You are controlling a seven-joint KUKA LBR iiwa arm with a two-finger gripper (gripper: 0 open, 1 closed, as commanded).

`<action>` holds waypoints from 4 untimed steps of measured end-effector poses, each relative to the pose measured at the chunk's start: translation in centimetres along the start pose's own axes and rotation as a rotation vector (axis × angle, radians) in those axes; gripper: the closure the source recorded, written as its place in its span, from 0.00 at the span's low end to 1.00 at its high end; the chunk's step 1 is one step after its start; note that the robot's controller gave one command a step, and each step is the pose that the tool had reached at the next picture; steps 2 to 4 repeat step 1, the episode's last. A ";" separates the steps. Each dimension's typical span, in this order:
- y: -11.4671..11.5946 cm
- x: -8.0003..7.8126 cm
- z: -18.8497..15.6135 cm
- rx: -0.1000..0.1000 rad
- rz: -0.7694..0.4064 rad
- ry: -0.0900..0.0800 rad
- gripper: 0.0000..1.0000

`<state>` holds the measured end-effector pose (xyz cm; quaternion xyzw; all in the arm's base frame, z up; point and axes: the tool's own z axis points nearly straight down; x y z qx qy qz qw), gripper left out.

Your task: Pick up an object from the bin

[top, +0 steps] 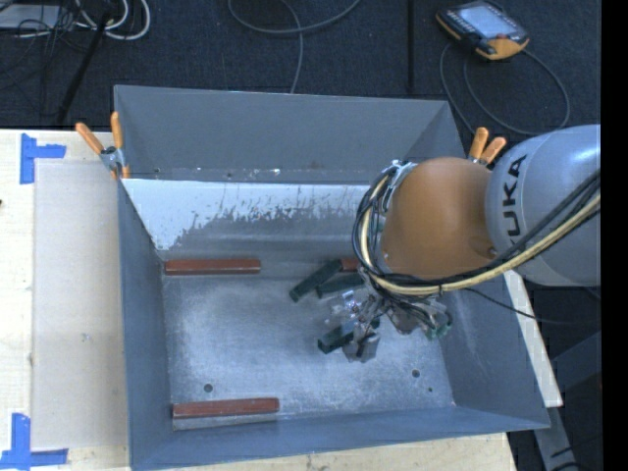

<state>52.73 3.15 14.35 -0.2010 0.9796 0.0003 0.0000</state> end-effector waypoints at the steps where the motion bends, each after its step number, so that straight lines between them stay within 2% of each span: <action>1: 0.0 0.0 -0.6 0.000 0.001 0.001 1.00; 4: 0.0 0.0 -0.6 0.000 0.001 0.001 1.00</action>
Offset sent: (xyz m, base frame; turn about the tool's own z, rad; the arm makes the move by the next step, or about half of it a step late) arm -0.0001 -0.0001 0.0460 0.0000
